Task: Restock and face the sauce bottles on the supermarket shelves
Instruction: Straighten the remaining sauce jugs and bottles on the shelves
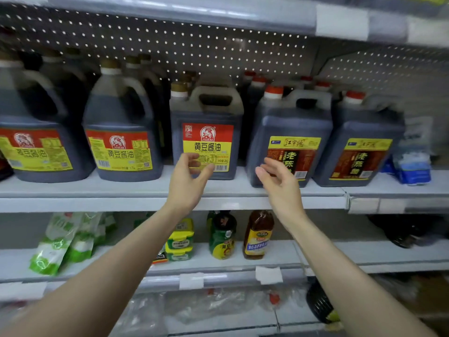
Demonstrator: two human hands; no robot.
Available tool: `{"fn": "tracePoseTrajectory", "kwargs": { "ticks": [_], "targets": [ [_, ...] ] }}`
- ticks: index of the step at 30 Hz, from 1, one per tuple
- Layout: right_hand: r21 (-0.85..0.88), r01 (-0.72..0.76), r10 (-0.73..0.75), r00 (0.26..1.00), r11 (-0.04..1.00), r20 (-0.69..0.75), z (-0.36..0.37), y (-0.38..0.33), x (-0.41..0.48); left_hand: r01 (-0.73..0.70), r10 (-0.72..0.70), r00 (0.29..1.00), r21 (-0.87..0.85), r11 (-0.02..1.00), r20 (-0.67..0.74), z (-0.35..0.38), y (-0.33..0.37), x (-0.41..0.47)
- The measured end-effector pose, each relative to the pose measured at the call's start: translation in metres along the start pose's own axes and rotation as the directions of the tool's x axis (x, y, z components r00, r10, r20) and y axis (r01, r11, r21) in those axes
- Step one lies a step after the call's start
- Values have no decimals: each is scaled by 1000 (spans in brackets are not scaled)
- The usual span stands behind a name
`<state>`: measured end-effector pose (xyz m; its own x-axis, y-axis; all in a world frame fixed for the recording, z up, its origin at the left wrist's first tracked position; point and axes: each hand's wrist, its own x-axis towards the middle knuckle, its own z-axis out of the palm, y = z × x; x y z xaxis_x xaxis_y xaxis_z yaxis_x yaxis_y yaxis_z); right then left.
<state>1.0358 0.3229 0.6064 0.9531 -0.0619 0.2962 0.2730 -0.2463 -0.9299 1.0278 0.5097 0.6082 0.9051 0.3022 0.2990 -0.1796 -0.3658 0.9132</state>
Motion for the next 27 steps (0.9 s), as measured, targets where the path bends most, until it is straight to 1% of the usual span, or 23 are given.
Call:
{"fn": "tracePoseTrajectory", "kwargs": {
  "ticks": [4,7,11,14,18,24,27],
  "targets": [
    [-28,-30,27,995,999,-96,-42,1,-1,-8,13,996,-56,998,88,32,16,-8],
    [-35,-59,53,988,998,-146,-66,7,2,15,-4,990,-74,997,144,54,23,-9],
    [-43,-90,81,982,995,-173,-87,17,13,38,-18,977,-91,995,211,85,23,-3],
    [-22,-97,94,988,995,-120,-96,26,27,61,-36,970,-98,993,239,106,19,4],
    [12,-93,93,996,996,-15,-100,42,47,91,-55,972,-151,984,229,124,14,10],
    [-18,-75,76,994,997,77,-99,68,72,39,-13,985,-152,988,172,142,6,18],
    [-5,-46,47,995,999,90,-98,76,79,-1,23,988,-150,989,150,144,4,18]
  ]
}}
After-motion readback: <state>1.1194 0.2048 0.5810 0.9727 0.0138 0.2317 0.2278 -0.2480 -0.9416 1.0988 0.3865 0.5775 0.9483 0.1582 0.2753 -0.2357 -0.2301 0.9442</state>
